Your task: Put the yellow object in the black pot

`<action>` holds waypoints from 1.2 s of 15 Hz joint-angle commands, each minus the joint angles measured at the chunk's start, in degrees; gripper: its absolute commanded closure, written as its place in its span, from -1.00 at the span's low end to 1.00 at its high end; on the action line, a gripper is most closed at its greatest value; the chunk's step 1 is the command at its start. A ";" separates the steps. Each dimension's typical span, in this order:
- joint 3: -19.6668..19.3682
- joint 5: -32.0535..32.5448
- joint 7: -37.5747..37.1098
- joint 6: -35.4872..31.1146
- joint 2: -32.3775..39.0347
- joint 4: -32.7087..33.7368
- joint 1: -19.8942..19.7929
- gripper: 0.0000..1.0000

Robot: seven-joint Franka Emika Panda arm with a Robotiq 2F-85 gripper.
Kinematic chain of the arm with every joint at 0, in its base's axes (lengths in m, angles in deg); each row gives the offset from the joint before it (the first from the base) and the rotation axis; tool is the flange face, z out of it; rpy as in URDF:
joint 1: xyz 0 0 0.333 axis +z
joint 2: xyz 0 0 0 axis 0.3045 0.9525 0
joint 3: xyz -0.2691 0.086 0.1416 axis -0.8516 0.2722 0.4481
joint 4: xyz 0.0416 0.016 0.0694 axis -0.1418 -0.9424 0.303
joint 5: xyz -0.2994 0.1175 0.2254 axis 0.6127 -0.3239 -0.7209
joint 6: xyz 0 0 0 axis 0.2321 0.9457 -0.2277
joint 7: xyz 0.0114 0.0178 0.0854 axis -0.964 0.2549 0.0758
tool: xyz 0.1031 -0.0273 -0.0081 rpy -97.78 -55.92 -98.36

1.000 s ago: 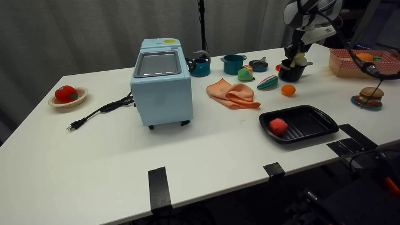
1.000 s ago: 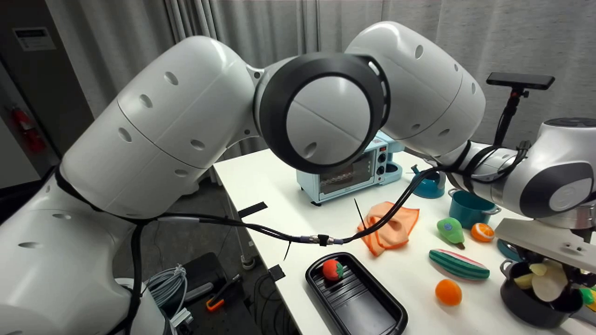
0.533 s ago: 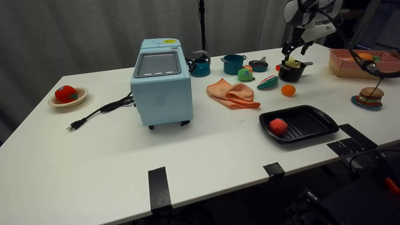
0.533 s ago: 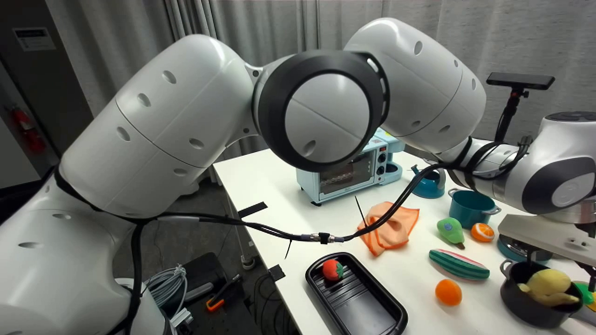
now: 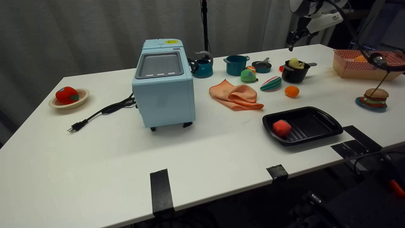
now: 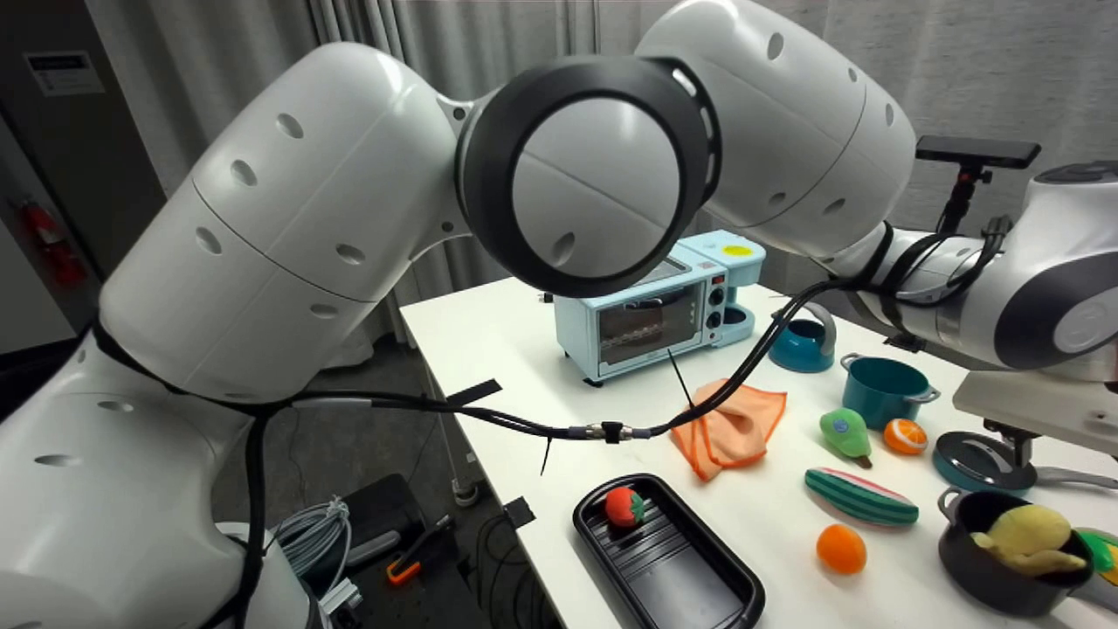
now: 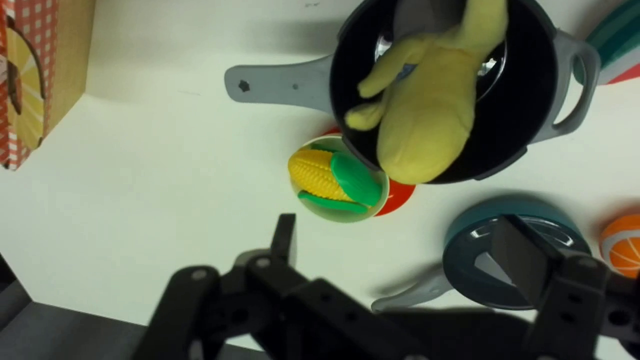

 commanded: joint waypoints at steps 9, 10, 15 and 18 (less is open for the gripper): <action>-0.45 1.01 -1.45 -3.52 -12.15 -10.31 1.43 -1.00; -0.42 1.00 -1.48 -3.80 -13.22 -11.54 1.57 -1.00; -0.58 1.32 -2.39 -6.28 -18.31 -18.19 3.02 -1.00; -0.54 1.44 -2.93 -8.47 -21.64 -23.25 3.85 -1.00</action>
